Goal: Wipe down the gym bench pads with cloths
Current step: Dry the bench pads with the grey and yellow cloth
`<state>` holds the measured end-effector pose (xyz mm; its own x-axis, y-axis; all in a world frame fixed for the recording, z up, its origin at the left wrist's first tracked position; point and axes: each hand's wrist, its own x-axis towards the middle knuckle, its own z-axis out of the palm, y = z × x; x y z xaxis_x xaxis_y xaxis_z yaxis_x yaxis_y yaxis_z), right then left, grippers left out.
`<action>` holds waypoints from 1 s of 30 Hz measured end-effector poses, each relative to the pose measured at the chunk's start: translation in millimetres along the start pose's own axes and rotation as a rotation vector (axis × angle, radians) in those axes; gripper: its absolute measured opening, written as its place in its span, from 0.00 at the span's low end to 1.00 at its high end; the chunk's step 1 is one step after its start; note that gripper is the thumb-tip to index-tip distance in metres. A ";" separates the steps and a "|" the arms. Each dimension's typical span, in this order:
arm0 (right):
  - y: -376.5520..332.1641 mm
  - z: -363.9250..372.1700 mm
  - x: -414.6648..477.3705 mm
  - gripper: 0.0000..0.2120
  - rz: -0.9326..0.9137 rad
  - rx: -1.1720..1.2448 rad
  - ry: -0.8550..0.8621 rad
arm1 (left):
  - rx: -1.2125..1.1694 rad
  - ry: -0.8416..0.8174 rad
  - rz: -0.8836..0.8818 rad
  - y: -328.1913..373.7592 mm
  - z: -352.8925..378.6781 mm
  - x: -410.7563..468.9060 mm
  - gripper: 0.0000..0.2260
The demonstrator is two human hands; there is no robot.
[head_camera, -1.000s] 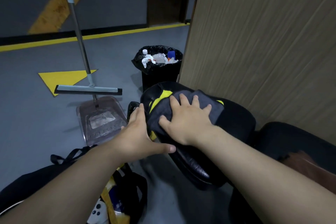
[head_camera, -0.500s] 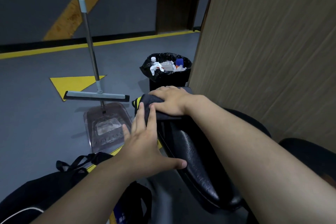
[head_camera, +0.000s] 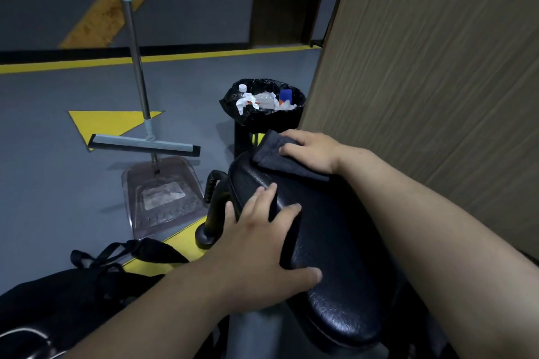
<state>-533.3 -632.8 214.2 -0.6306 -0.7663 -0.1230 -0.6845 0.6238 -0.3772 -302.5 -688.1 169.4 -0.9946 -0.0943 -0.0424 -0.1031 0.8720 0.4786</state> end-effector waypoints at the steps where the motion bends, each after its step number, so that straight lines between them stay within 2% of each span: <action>1: 7.8 -1.9 -6.4 0.18 0.027 0.014 0.003 | 0.006 -0.013 -0.007 1.0 1.2 1.1 0.43; 9: 48.4 -12.7 -60.9 0.21 0.113 -0.042 0.016 | 0.025 -0.015 -0.042 7.4 7.3 4.6 0.50; 20: 82.5 -15.1 -117.8 0.20 0.297 -0.063 0.109 | -0.032 -0.039 -0.057 4.8 9.4 5.2 0.50; 26: 91.0 -5.0 -151.7 0.29 0.479 -0.047 0.152 | -0.055 -0.026 -0.042 2.4 10.6 6.2 0.50; 30: 58.8 15.4 -174.8 0.34 0.454 -0.212 0.141 | -0.084 -0.024 -0.020 -1.1 9.8 3.9 0.49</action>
<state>-457.7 -464.6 199.4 -0.9144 -0.3921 -0.1007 -0.3802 0.9172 -0.1189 -306.4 -684.8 160.2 -0.9924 -0.0994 -0.0731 -0.1233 0.8266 0.5492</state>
